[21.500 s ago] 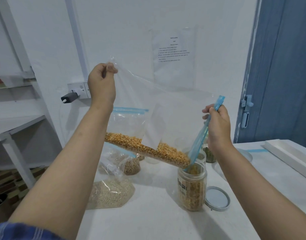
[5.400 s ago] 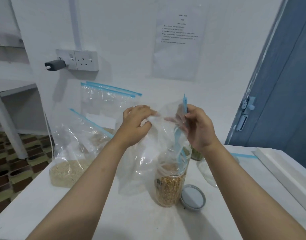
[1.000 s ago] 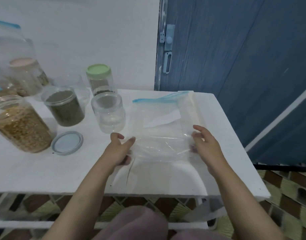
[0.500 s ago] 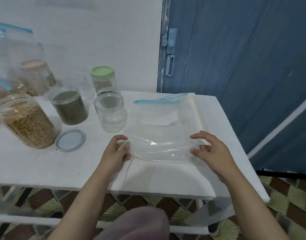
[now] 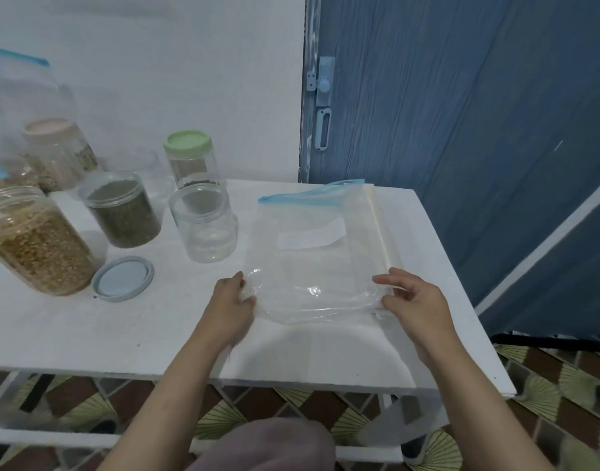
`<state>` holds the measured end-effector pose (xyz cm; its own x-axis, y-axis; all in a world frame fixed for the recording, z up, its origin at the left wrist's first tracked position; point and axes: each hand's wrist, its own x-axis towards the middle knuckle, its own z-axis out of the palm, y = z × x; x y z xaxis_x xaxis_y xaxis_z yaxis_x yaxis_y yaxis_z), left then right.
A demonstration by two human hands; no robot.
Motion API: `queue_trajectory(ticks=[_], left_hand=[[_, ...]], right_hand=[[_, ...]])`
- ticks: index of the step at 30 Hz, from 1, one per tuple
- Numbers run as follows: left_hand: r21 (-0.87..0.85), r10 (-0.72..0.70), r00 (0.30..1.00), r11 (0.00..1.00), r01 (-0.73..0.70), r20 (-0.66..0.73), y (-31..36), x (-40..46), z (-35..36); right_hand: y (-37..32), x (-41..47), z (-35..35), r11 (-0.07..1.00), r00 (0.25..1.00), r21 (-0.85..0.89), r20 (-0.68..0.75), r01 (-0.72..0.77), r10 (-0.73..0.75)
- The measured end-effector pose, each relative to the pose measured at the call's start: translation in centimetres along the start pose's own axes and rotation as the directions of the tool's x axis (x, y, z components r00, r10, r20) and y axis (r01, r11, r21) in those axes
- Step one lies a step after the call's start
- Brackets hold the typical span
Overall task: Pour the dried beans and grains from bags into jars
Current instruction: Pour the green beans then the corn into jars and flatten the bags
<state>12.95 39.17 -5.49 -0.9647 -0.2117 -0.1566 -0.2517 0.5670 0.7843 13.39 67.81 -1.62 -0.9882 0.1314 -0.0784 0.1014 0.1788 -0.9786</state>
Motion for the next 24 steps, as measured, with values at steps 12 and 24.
queue_trajectory(ticks=[12,24], left_hand=[[-0.034,-0.069,0.989,0.997,0.065,-0.129,1.4,0.4,0.8],[0.259,0.015,0.996,0.966,0.009,-0.090,1.3,0.4,1.8]], right_hand=[[1.4,2.8,-1.4,0.846,0.972,-0.481,-0.067,-0.230,0.226],[1.3,3.2,-2.7,0.981,0.932,-0.175,-0.363,-0.085,0.016]])
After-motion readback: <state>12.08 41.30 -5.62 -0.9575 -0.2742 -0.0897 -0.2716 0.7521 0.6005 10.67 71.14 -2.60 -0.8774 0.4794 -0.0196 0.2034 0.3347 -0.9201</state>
